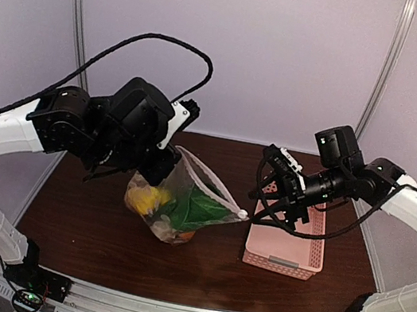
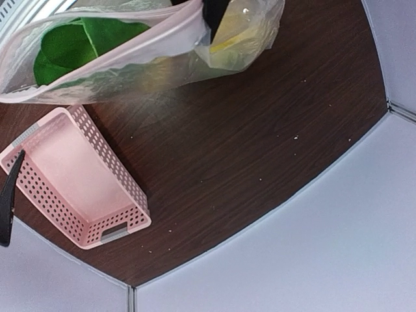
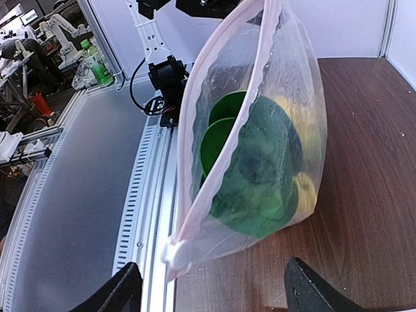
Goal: Place the food in the zip-top bag and seal the zipper
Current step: Hold the zipper food storage bag at the center of the board.
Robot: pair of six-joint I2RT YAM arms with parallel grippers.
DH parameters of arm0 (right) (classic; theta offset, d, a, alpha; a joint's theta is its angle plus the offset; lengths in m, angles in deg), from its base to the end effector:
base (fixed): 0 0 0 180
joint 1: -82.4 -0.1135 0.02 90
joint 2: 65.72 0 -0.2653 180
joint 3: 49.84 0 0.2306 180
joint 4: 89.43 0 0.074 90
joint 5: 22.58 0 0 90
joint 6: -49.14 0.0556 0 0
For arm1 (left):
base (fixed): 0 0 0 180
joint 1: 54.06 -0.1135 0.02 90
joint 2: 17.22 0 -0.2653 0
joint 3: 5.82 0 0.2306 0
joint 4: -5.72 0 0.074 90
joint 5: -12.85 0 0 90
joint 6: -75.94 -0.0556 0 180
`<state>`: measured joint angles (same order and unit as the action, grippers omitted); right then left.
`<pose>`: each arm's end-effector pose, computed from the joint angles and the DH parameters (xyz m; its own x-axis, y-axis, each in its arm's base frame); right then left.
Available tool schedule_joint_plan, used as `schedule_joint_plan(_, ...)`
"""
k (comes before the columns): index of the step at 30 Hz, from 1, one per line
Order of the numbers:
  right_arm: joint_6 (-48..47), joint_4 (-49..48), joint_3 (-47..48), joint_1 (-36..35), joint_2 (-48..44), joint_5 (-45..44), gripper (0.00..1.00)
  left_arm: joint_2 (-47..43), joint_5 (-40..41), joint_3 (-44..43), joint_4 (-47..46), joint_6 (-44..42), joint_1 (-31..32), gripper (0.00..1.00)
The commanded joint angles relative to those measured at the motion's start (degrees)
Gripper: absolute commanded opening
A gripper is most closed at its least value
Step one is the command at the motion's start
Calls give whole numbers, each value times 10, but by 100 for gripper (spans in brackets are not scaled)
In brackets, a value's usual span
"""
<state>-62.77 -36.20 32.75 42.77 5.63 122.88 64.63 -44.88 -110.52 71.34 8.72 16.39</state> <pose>0.1555 0.1882 0.3392 -0.1671 -0.4131 -0.8952 -0.9653 -0.1164 0.2339 0.1229 -0.2574 0.3835 -0.4672 0.3374 -0.8172 0.5257 0.8492 0.0500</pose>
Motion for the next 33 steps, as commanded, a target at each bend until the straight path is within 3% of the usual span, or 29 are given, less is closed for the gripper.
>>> schedule_joint_plan(1, 37, -79, 6, -13, 9, -51, 75, -15, -21, 5, -55, 38, -7, 0)
schedule_joint_plan(5, 48, -106, -2, -13, 18, -58, 70, -30, -30, 25, -77, 34, -8, 0)
schedule_joint_plan(9, 61, -125, -2, -13, 27, -55, 53, -36, -34, 40, -85, 33, -13, 0)
schedule_joint_plan(12, 59, -125, 2, -12, 32, -63, 47, -44, -34, 53, -95, 38, -15, 0)
schedule_joint_plan(16, 54, -124, -4, -10, 31, -64, 45, -56, -29, 72, -97, 48, -18, 0)
schedule_joint_plan(19, 55, -128, -15, -5, 28, -66, 50, -69, -26, 89, -97, 55, -21, 0)
schedule_joint_plan(21, 64, -138, -19, 1, 26, -60, 49, -75, -26, 96, -98, 57, -22, 0)
schedule_joint_plan(27, 79, -152, -5, 9, 31, -29, 24, -80, -24, 108, -98, 59, -23, 0)
schedule_joint_plan(33, 79, -144, 4, 10, 28, -18, 16, -81, -21, 115, -98, 59, -24, 0)
